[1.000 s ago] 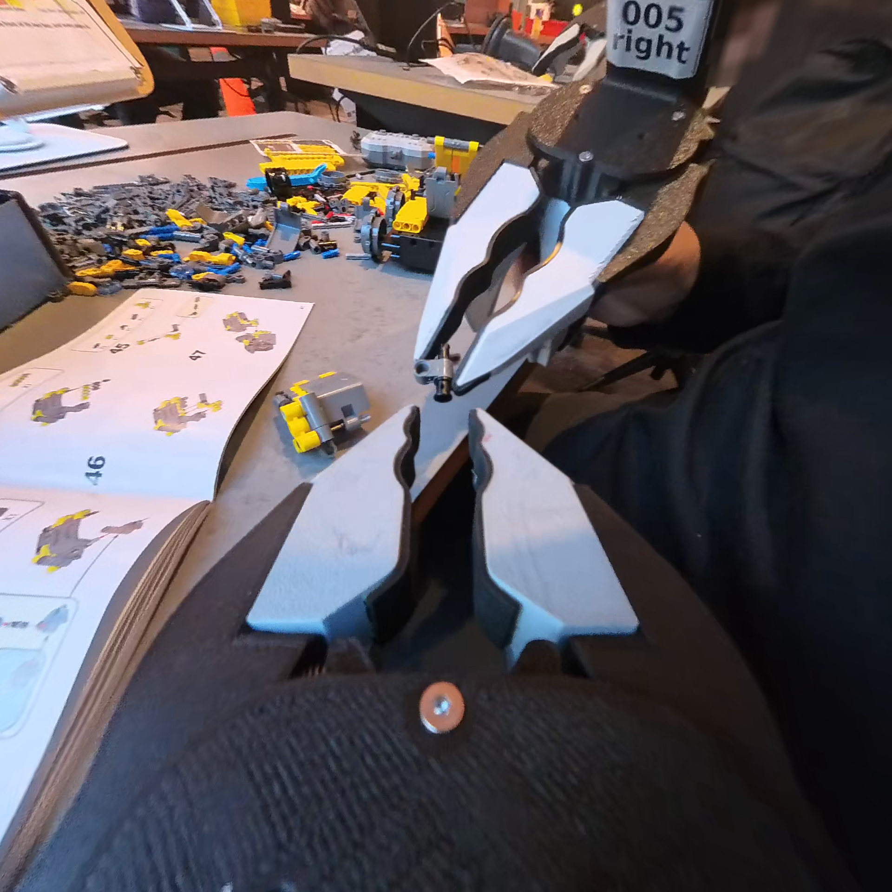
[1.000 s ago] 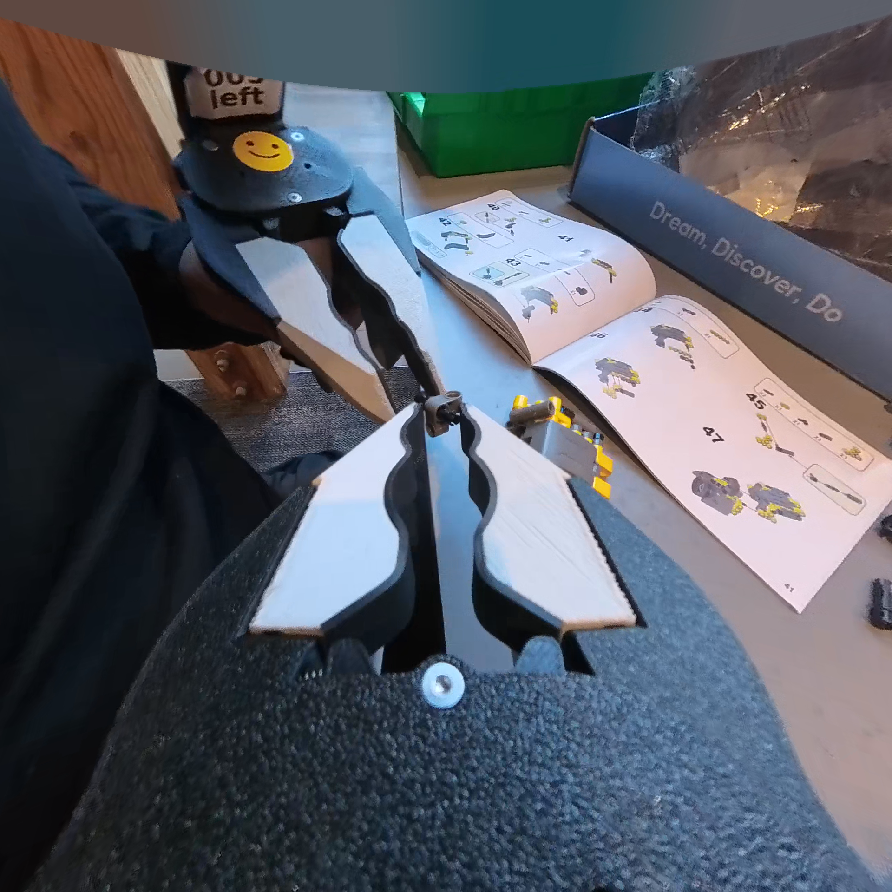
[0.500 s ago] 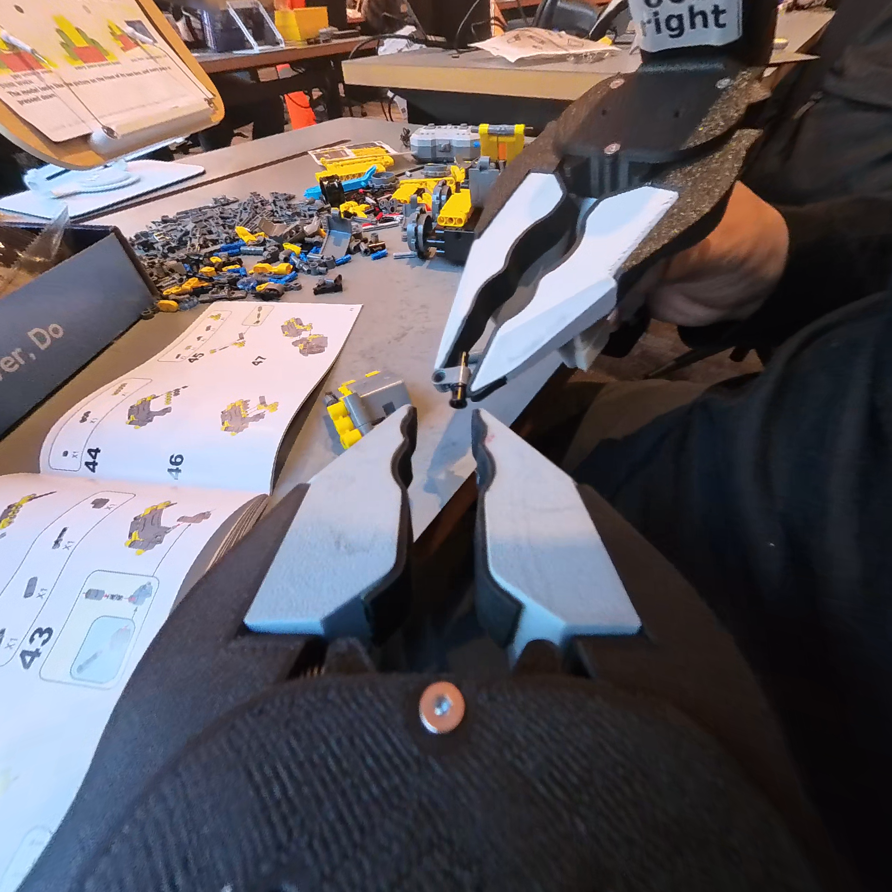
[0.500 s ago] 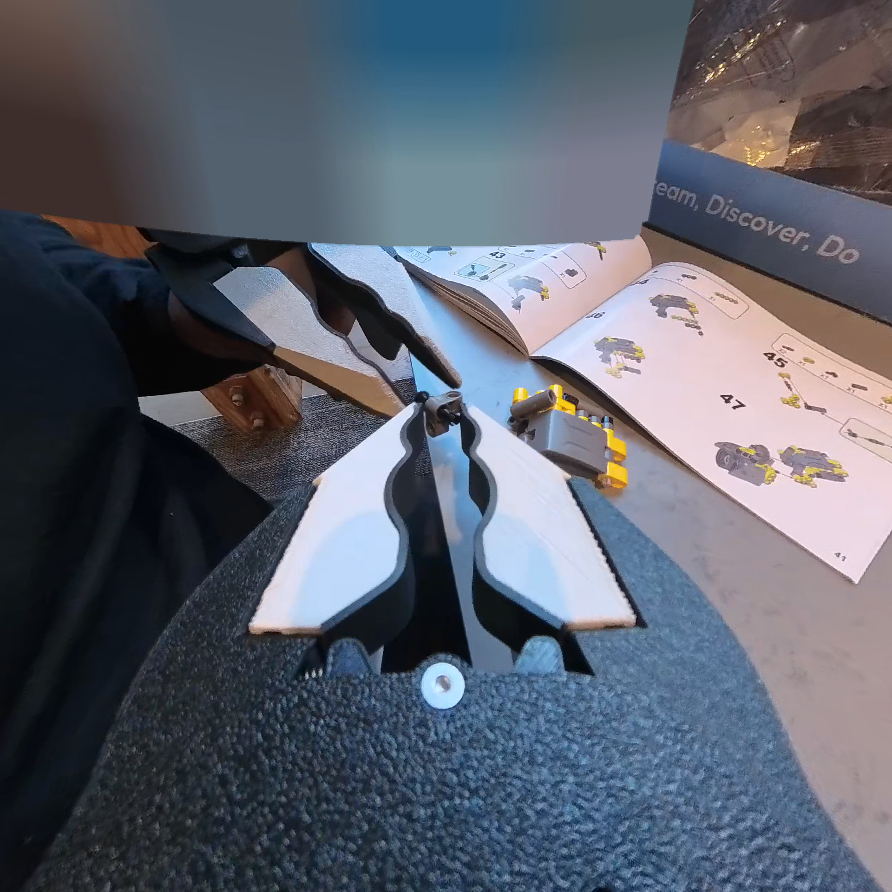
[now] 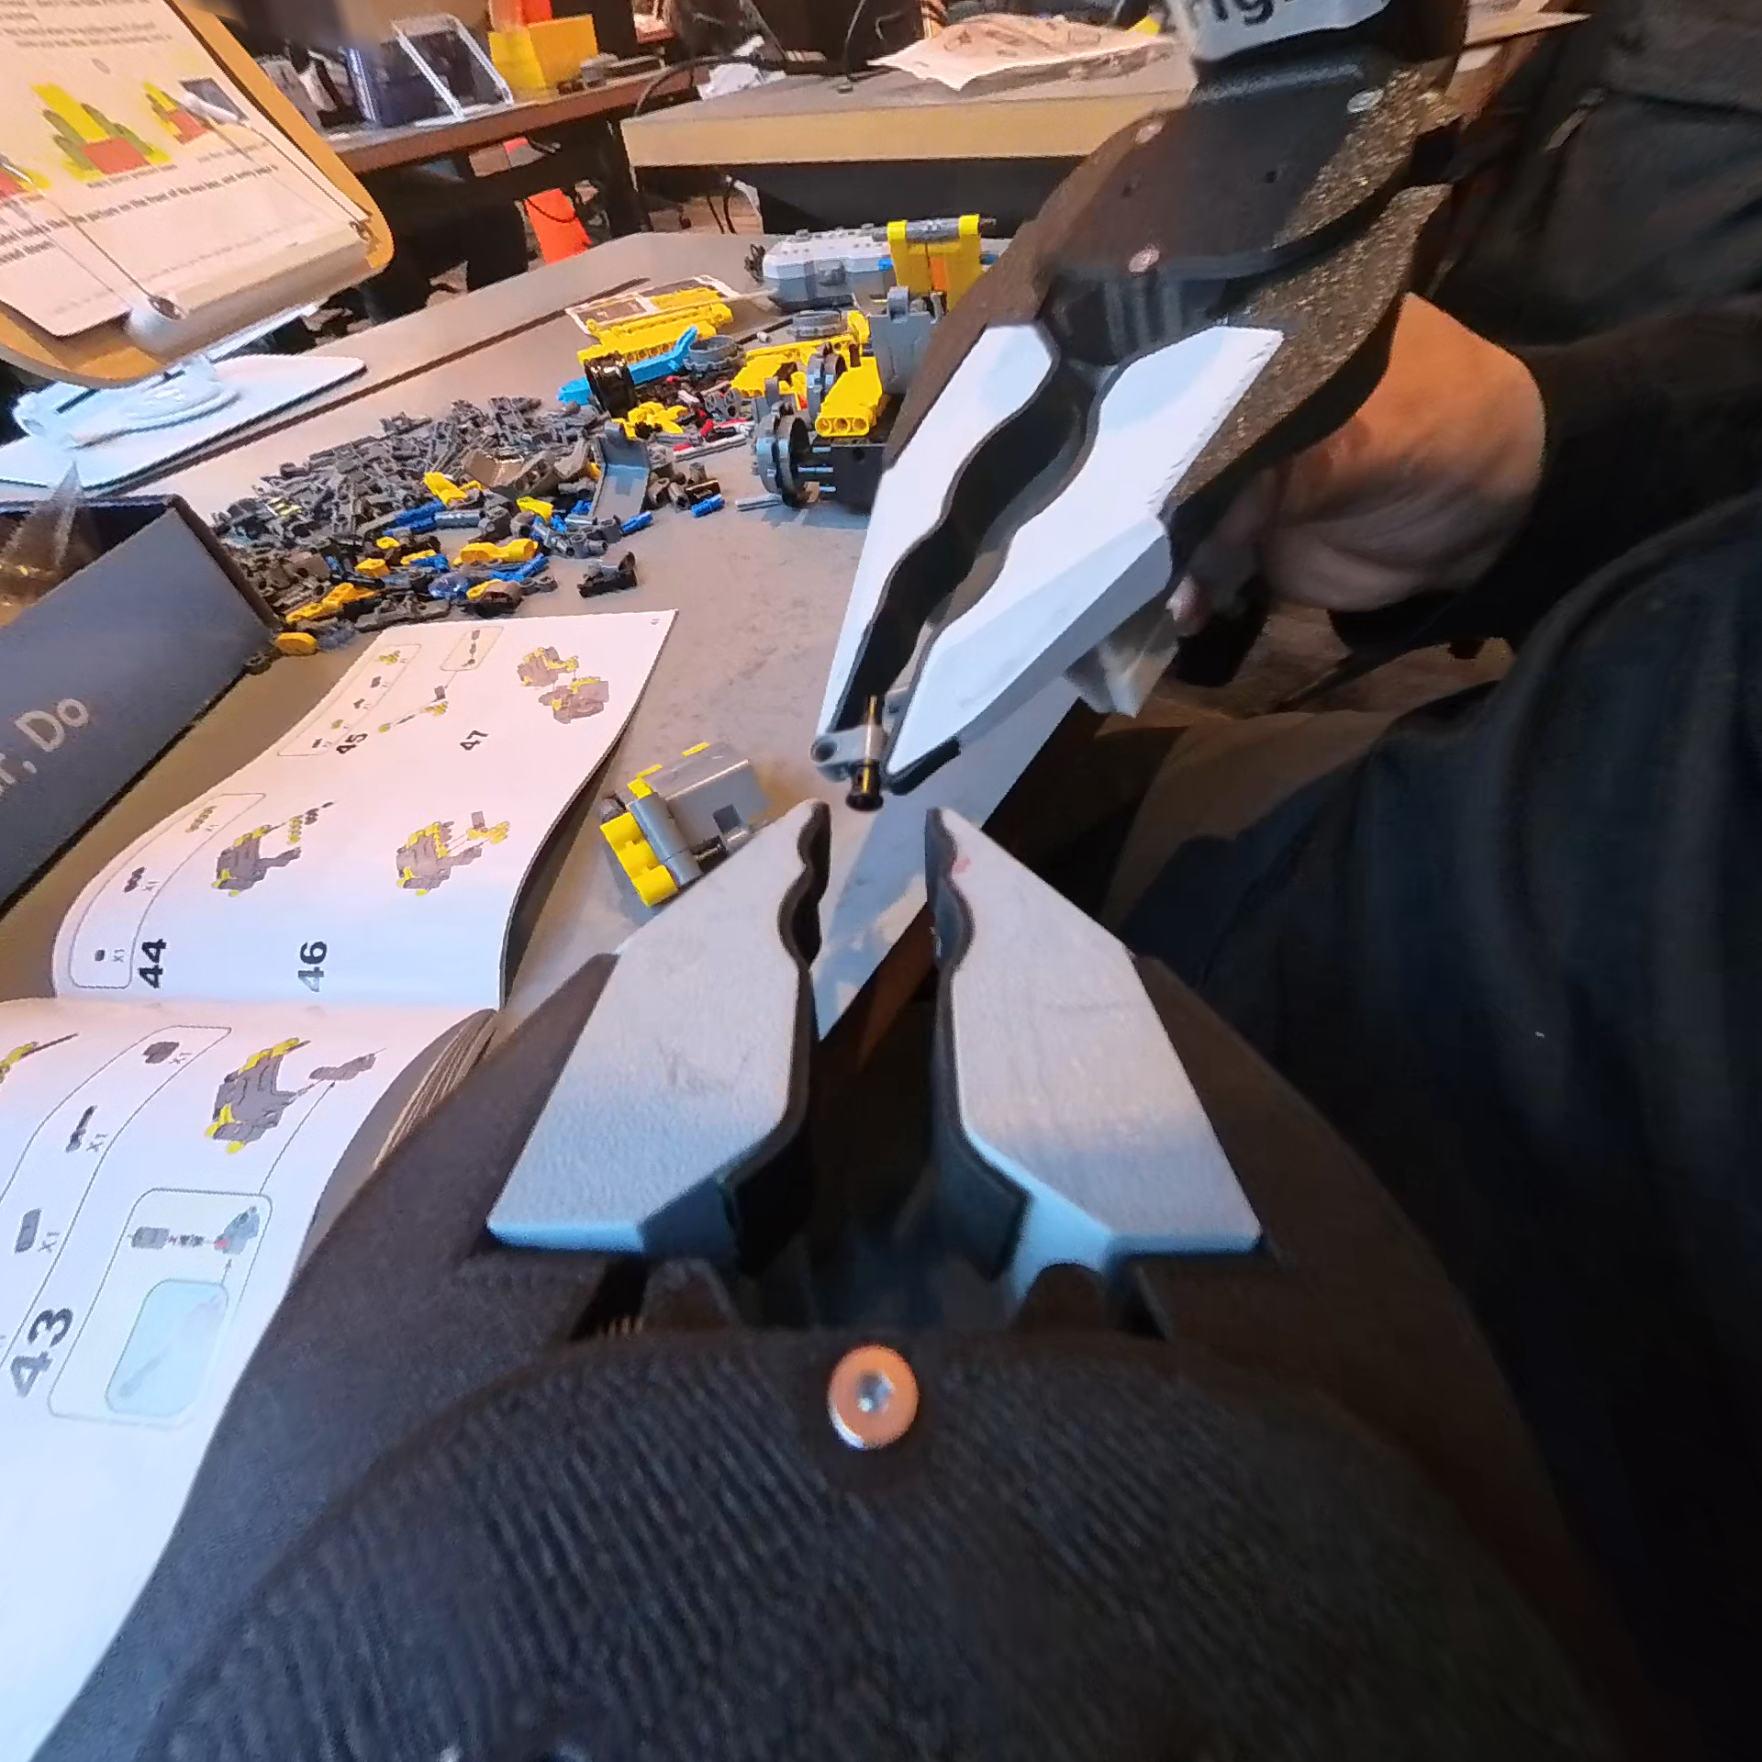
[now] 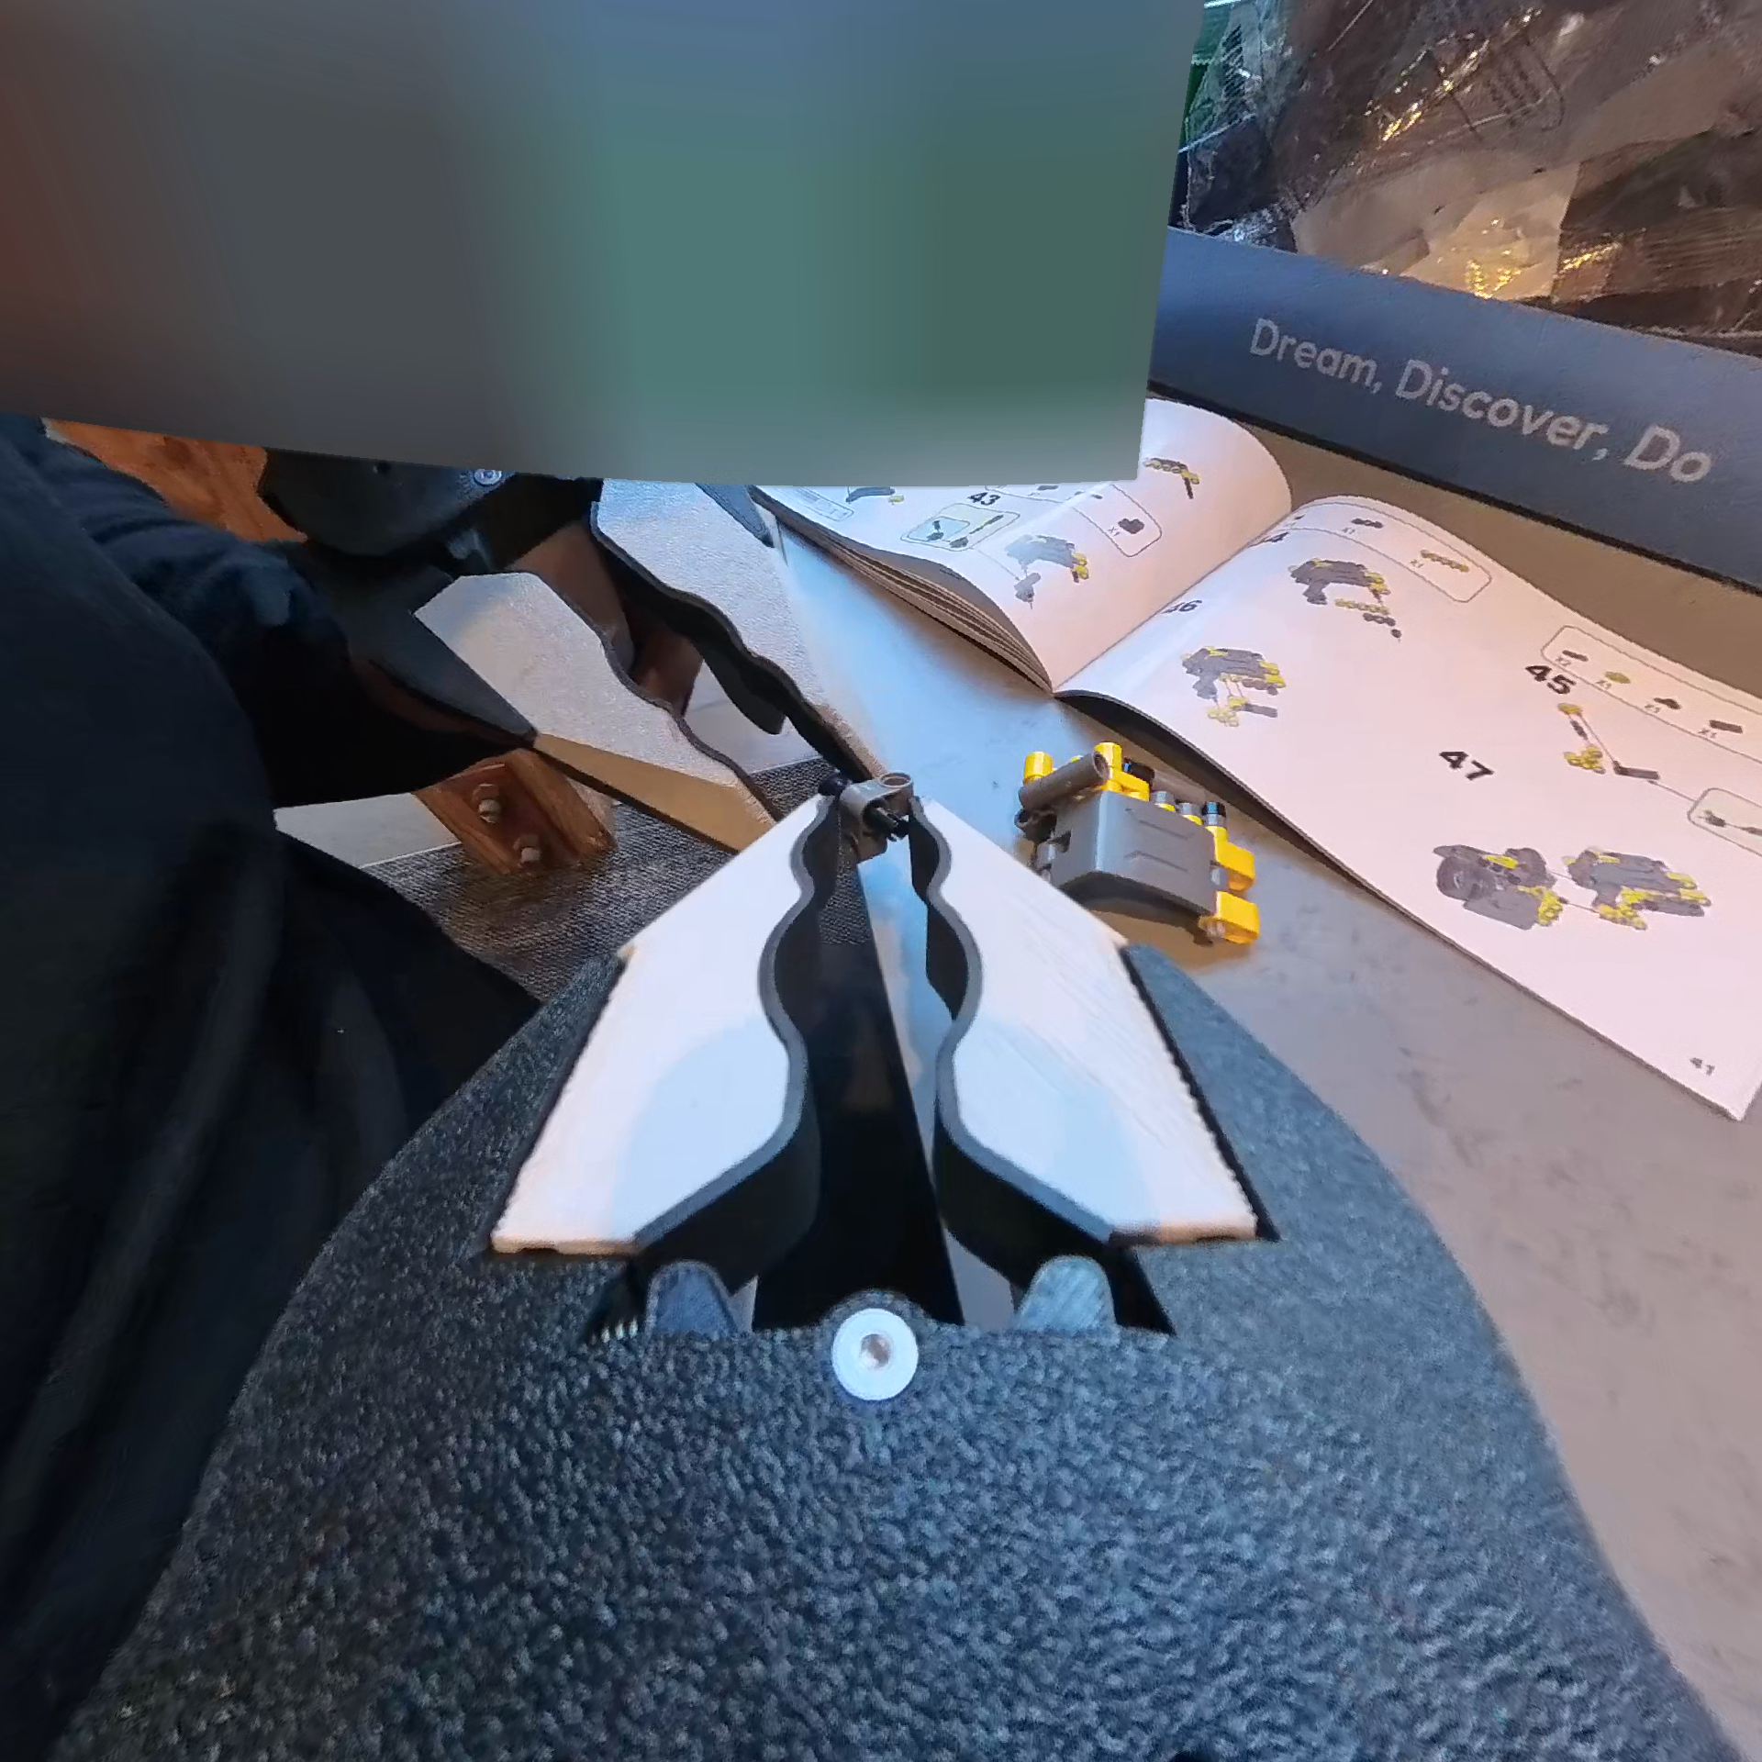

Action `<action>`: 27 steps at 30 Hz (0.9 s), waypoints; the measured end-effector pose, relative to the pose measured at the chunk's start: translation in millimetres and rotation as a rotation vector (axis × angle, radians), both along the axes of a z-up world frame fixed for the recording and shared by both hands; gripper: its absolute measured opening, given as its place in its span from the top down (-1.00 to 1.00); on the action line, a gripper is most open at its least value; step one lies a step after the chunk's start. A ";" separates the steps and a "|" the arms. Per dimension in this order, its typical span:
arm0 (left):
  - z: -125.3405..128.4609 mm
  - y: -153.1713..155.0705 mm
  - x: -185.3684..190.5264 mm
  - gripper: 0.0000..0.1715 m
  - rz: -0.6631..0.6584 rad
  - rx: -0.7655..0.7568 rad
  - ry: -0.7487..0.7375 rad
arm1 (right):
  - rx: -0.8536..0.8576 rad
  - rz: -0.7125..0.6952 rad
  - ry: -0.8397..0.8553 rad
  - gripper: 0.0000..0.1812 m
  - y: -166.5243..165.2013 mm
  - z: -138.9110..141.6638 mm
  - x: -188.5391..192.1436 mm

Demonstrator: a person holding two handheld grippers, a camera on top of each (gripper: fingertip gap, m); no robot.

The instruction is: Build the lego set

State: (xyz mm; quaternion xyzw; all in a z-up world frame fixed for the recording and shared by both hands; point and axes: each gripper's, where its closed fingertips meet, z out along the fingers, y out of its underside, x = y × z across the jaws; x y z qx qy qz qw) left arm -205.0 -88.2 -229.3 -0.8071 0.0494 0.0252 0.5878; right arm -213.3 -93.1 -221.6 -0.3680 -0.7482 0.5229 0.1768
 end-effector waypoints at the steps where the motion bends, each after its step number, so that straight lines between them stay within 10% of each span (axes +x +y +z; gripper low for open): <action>1: 0.9 -0.5 -0.5 0.80 0.001 0.004 0.001 | -0.003 0.003 -0.003 0.85 -1.4 -0.3 -0.1; 27: -1.5 -0.8 -0.9 0.93 -0.008 -0.007 0.048 | -0.006 0.023 -0.017 0.85 -1.1 -3.2 2.0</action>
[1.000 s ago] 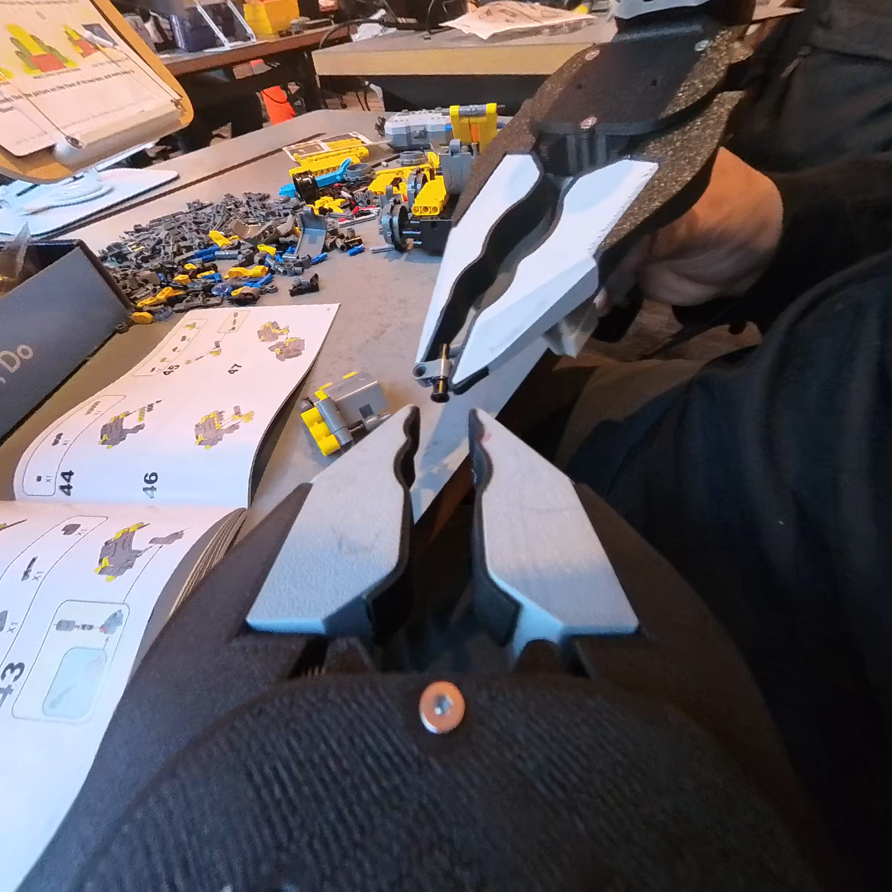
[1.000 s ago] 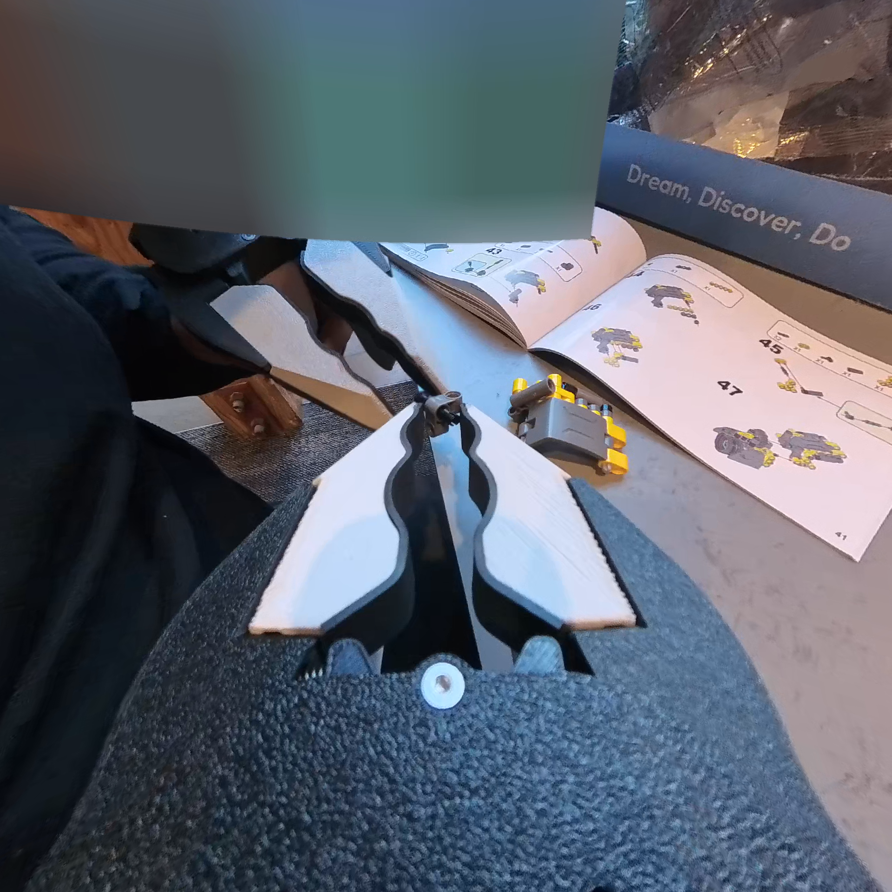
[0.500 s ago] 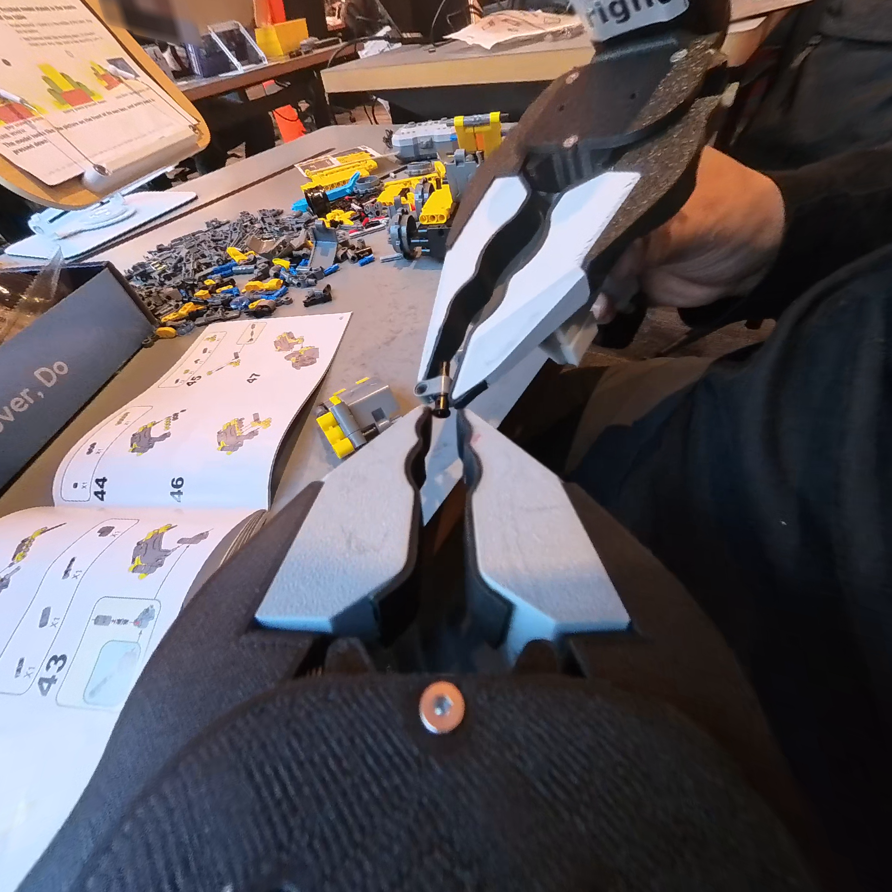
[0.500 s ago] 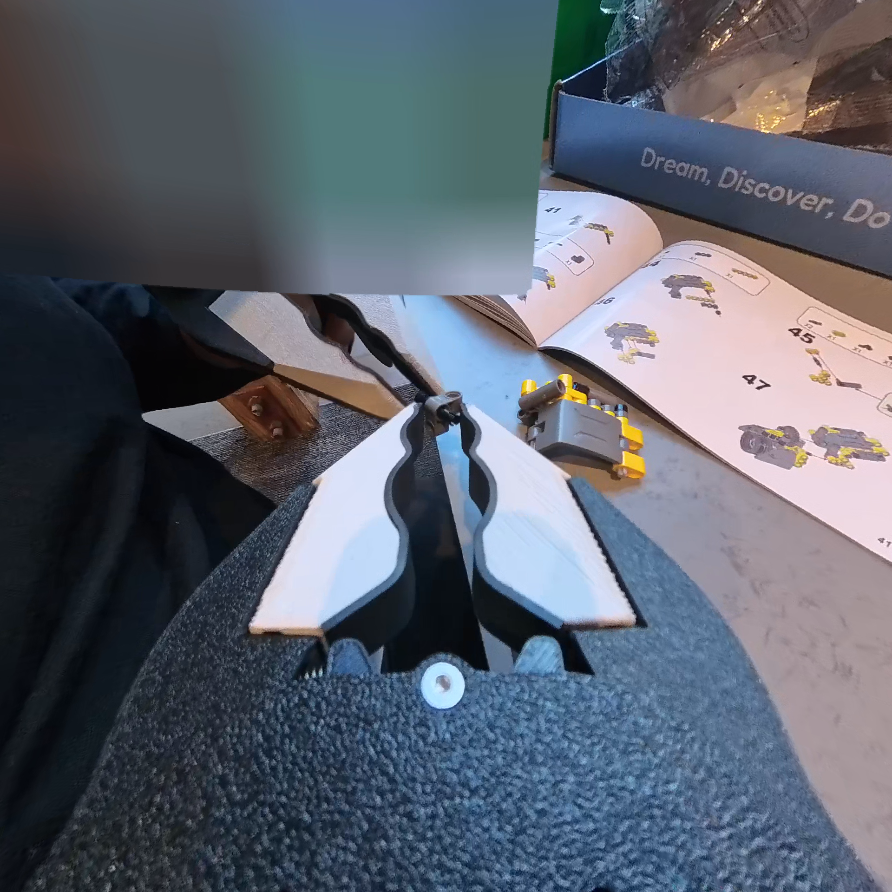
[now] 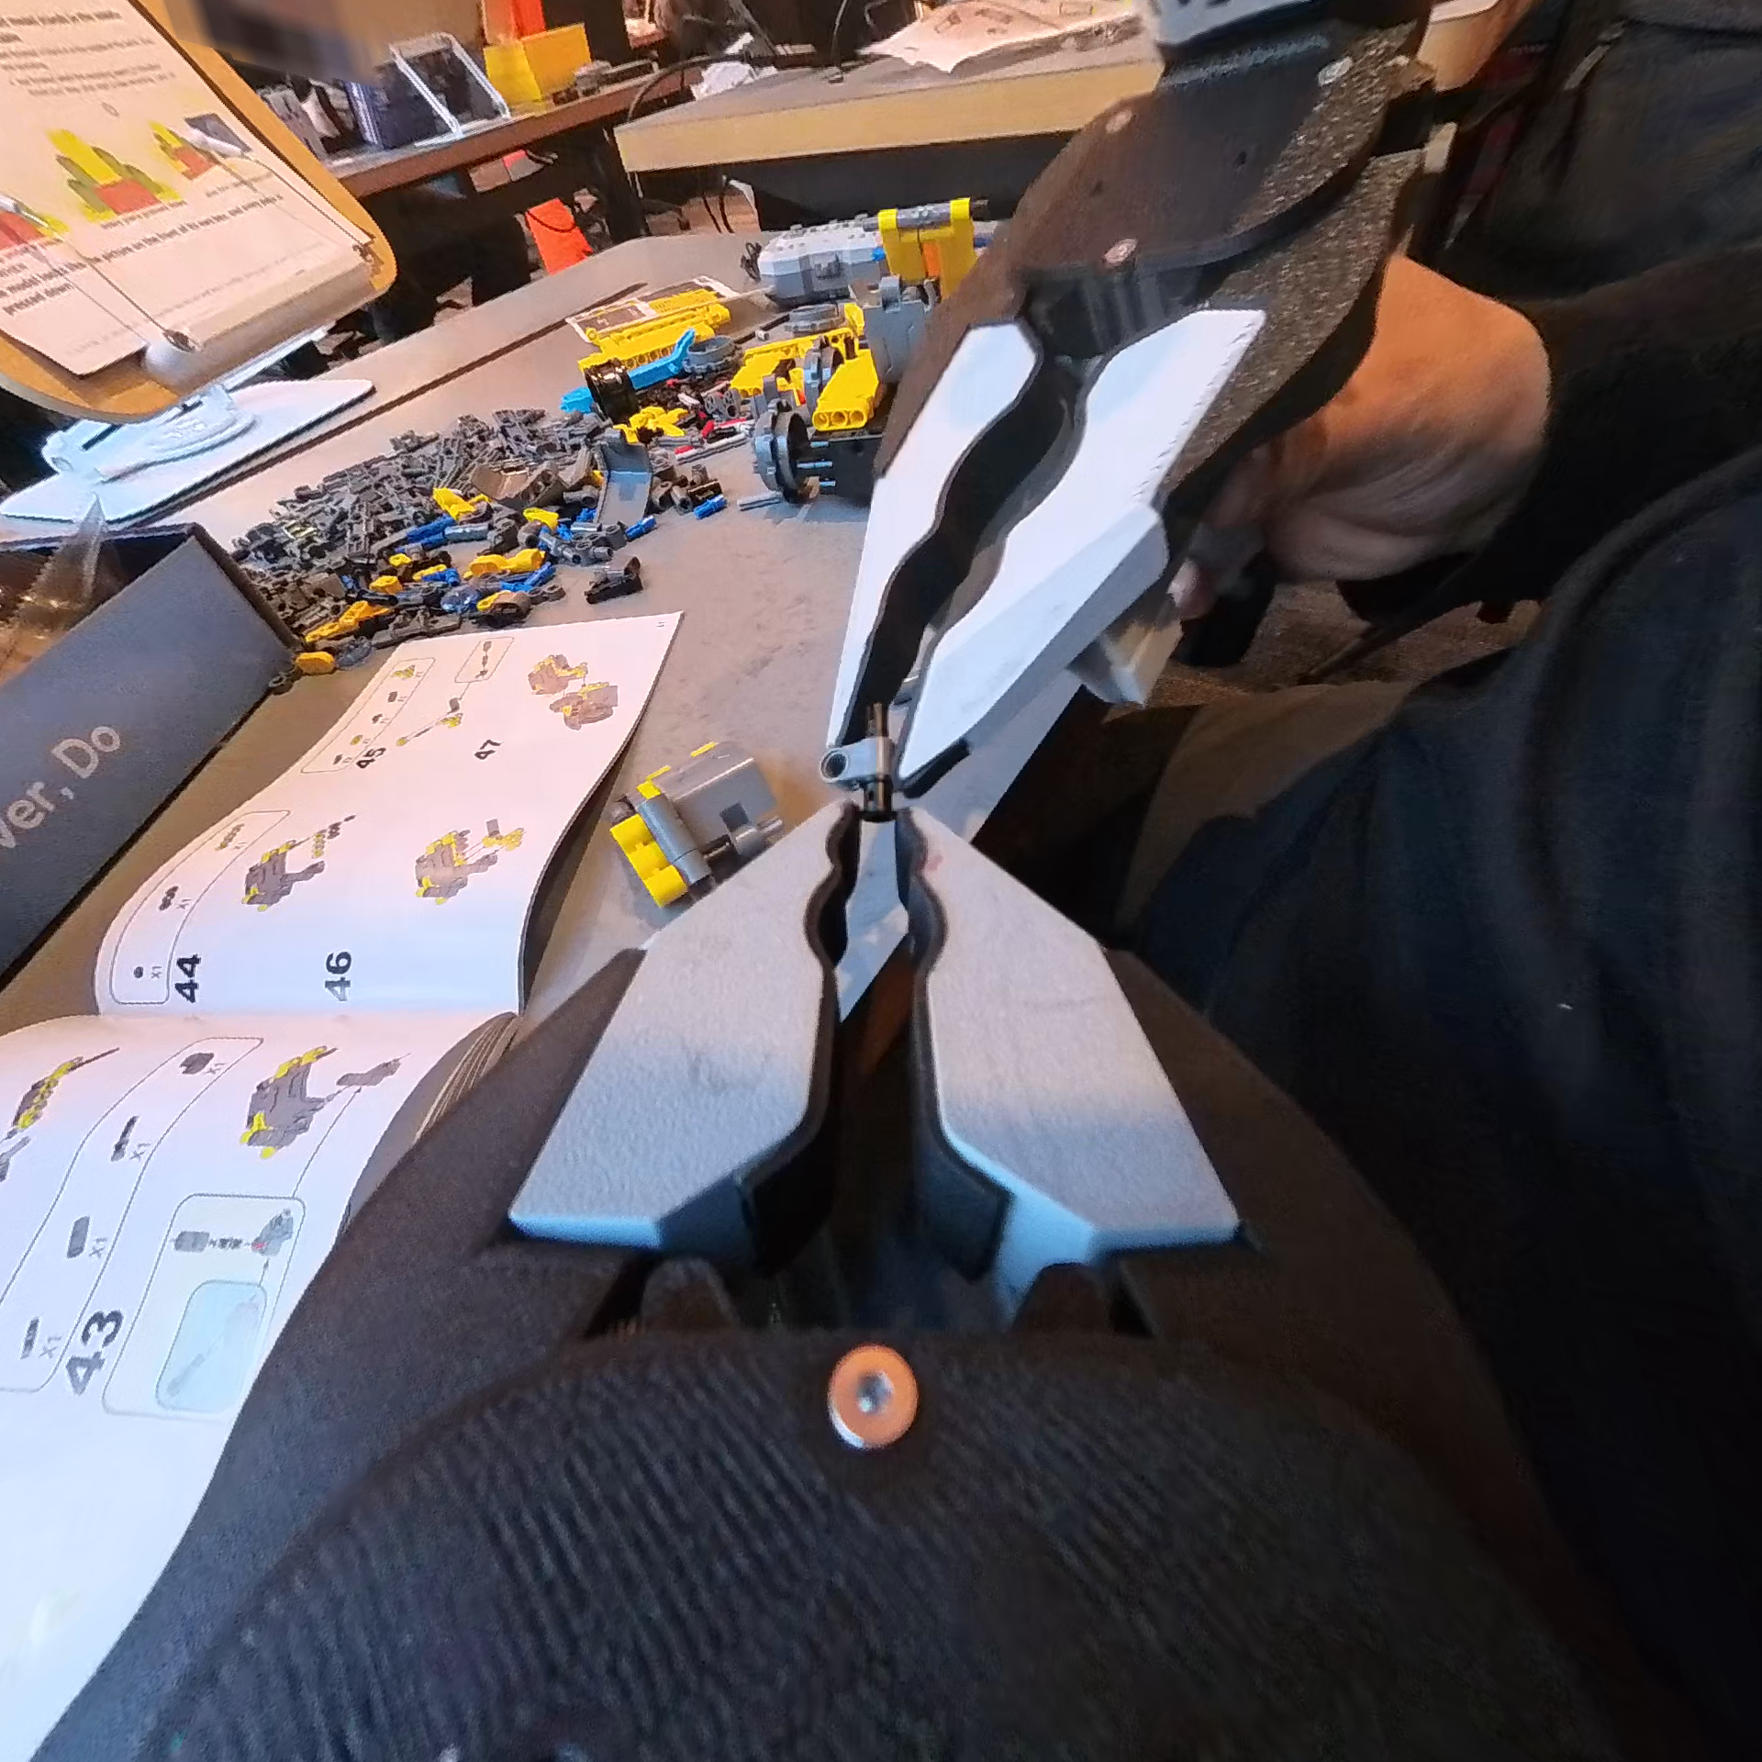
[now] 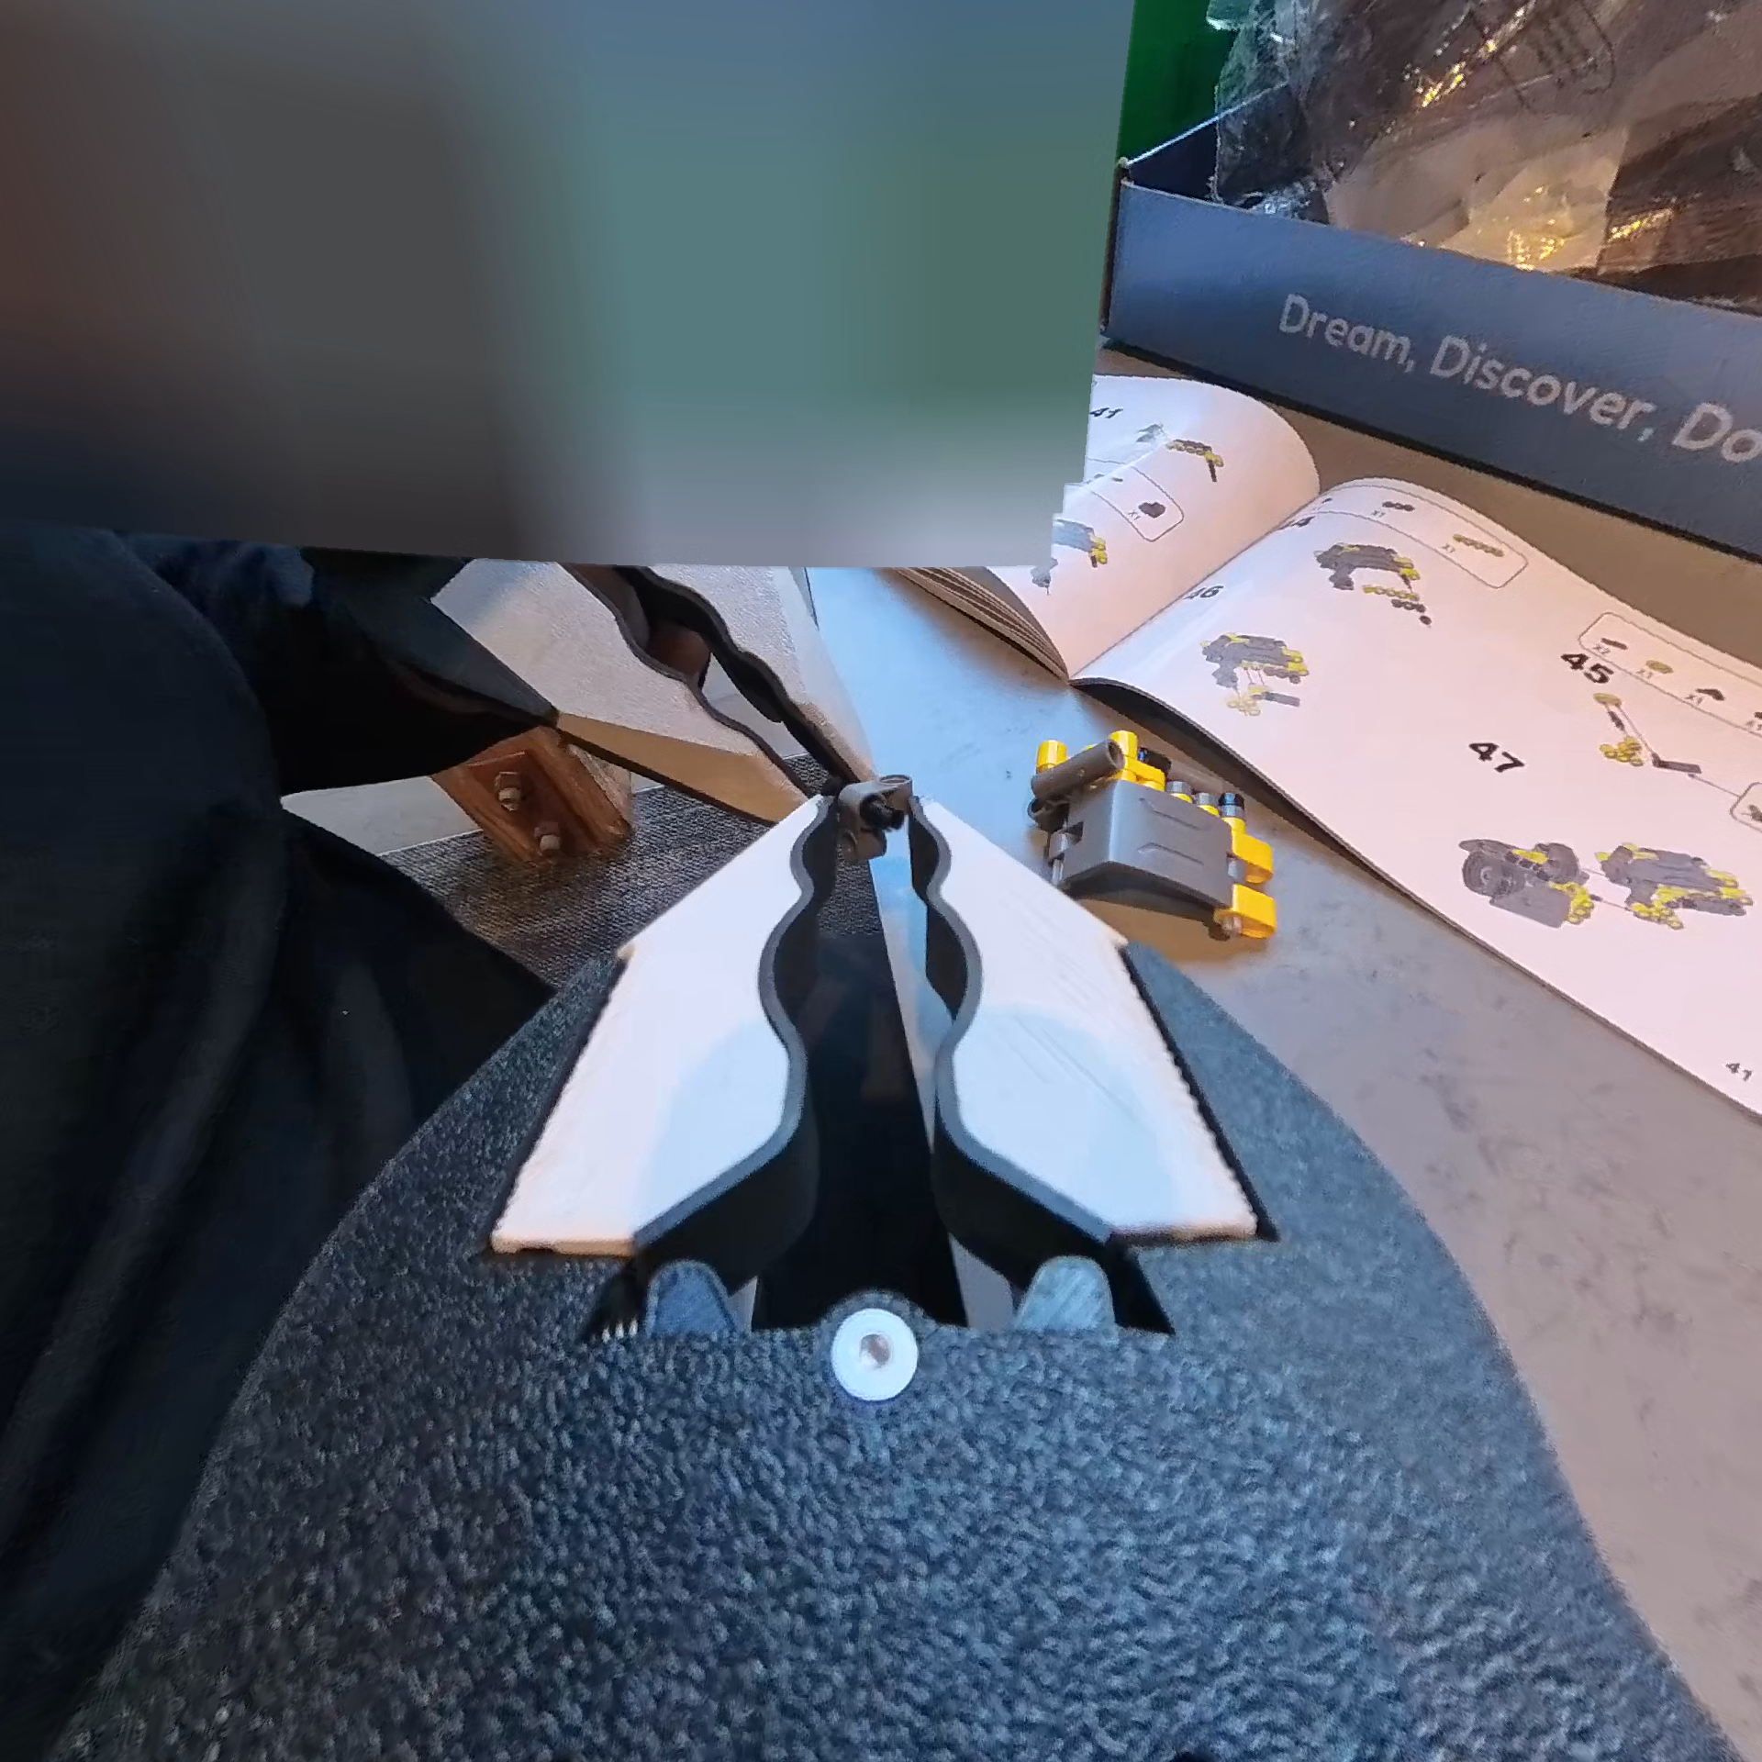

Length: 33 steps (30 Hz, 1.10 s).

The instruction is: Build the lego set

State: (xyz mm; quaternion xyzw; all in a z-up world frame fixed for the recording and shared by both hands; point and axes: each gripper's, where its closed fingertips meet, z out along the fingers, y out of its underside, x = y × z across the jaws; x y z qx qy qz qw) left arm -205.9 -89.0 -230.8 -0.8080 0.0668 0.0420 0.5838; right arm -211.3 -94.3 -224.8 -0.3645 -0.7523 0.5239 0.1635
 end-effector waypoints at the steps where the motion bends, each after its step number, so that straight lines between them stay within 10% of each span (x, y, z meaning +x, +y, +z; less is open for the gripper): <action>1: 0.0 -0.1 -0.2 0.93 0.000 0.001 0.000 | 0.004 0.003 0.004 0.84 -0.3 0.4 0.0; 21: 46.8 -10.5 -12.2 0.93 0.159 0.241 0.423 | -0.406 0.037 -0.171 0.76 -23.1 42.4 -10.2; 33: 27.5 -2.0 -0.7 0.89 0.047 0.172 0.230 | 0.020 0.151 0.026 0.86 -7.5 34.1 -0.7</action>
